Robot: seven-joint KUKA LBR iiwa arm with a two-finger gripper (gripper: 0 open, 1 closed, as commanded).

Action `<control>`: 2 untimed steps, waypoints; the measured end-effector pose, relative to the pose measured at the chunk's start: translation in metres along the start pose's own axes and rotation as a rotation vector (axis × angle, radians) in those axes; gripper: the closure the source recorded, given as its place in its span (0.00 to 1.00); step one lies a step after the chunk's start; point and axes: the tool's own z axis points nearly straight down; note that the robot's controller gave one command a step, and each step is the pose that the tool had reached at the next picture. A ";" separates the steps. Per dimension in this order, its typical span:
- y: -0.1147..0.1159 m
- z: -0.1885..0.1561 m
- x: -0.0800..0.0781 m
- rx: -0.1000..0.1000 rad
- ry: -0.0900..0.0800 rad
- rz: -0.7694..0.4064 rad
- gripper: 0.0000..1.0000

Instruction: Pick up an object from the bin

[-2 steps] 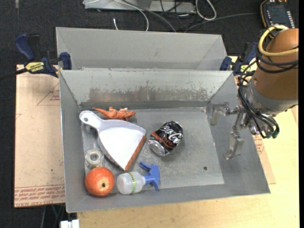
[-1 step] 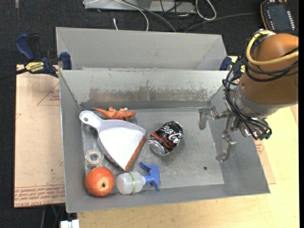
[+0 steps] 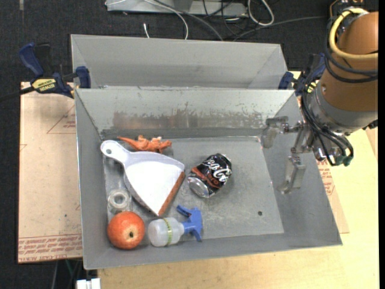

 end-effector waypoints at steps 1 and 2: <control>0.022 0.064 -0.009 -0.003 0.003 -0.230 0.00; 0.019 0.042 -0.019 0.000 -0.009 -0.036 0.00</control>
Offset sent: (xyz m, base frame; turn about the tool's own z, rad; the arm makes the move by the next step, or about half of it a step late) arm 0.0182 0.0195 -0.0410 -0.0272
